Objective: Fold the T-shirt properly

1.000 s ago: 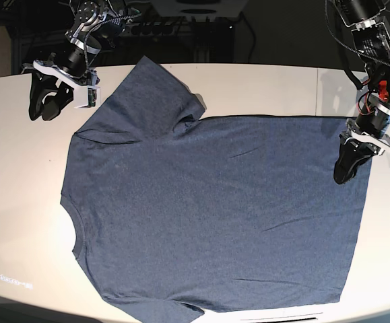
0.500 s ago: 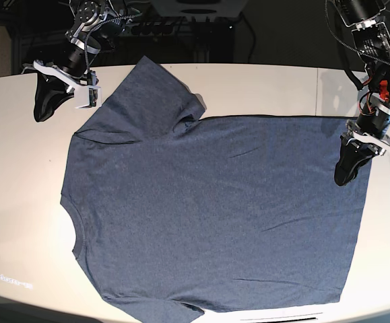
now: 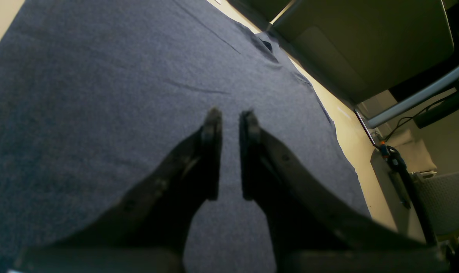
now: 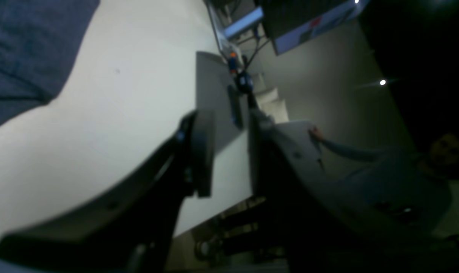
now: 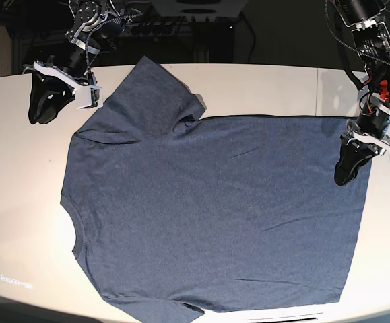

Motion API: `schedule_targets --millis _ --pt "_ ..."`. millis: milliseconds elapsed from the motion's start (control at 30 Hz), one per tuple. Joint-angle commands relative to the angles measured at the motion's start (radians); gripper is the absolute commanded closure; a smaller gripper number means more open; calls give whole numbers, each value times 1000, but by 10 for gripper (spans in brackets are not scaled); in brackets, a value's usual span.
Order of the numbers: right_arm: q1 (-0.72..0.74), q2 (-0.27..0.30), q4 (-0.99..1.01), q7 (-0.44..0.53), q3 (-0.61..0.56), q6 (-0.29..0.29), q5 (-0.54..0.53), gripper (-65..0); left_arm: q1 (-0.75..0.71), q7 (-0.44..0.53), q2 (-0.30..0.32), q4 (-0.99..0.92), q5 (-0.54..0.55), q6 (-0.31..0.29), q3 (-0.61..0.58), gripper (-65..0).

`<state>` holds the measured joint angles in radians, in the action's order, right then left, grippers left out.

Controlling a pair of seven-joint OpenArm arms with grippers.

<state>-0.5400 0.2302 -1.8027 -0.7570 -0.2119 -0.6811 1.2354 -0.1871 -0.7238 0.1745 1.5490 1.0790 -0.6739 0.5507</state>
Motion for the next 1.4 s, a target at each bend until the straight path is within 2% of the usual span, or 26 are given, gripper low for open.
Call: schedule_targets --millis 0,300,433,833,1067,1367 --pt "-3 5 -17 4 3 -17 26 -169 10 25 11 15 24 -24 3 -121" --pt "-4 5 -17 -3 3 -17 26 -167 10 25 11 15 24 -24 3 -115" --pt "-4 5 -17 -3 3 -17 26 -167 10 24 11 15 24 -24 3 0" --pt "-4 5 -17 -3 3 -17 25 -167 10 25 11 15 19 -24 3 0" --pt "-4 4 -17 -4 3 -17 25 -167 10 47 11 15 -34 -24 3 0" --pt "-3 5 -17 -7 3 -17 25 -167 10 47 11 15 -27 -24 3 0"
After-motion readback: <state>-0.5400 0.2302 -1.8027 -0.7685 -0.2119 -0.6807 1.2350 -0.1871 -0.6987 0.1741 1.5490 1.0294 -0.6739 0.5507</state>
